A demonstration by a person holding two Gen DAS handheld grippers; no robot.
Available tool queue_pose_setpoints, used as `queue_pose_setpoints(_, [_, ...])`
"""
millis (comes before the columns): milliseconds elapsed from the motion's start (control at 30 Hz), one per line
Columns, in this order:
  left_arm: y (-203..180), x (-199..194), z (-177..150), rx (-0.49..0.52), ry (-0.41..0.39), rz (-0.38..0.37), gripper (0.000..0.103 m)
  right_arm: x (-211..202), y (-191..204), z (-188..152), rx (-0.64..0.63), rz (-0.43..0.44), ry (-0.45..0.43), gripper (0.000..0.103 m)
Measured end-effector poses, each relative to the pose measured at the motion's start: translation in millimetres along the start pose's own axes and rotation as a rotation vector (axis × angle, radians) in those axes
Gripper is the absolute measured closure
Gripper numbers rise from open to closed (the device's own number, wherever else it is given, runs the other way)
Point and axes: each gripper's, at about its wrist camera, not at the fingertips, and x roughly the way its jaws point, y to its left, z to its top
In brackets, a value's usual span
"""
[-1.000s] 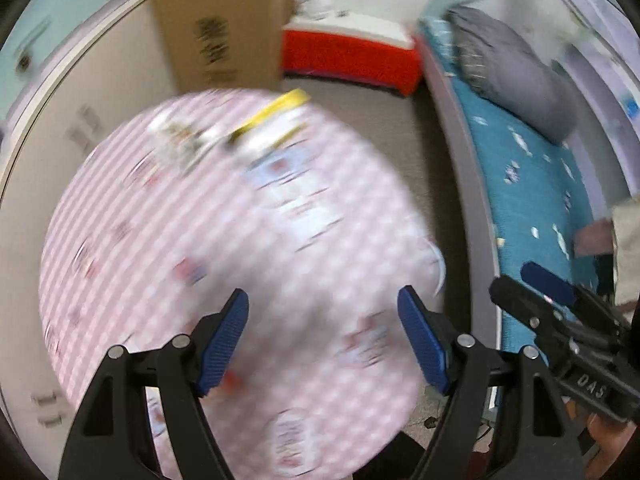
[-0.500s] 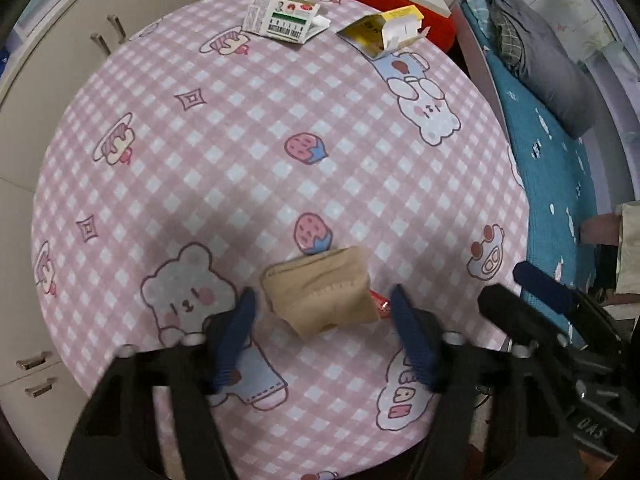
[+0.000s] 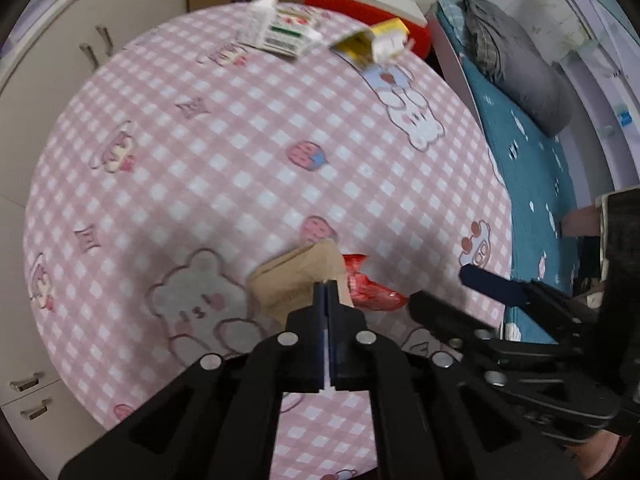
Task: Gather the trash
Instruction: 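Grasp the brown paper scrap with the left tool while the right tool grasps the red wrapper, then carry the paper scrap and red wrapper to the blue bin and release both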
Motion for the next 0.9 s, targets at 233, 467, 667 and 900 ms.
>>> queue_pose_setpoints(233, [27, -25, -3, -0.057, -0.061, 0.043, 0.102, 35, 29, 4, -0.116, -0.036, 0.059, 0.035])
queue_pose_setpoints(467, [31, -41, -3, -0.068, -0.098, 0.059, 0.102, 49, 38, 5, -0.197, -0.062, 0.091, 0.077])
queue_pose_setpoints(667, [6, -47, 9, -0.037, -0.121, 0.049, 0.102, 19, 18, 15, -0.157, -0.043, 0.023, 0.079])
queue_pose_setpoints(900, [-53, -52, 41, 0.031, -0.164, 0.015, 0.102, -39, -33, 37, -0.062, -0.017, -0.086, 0.079])
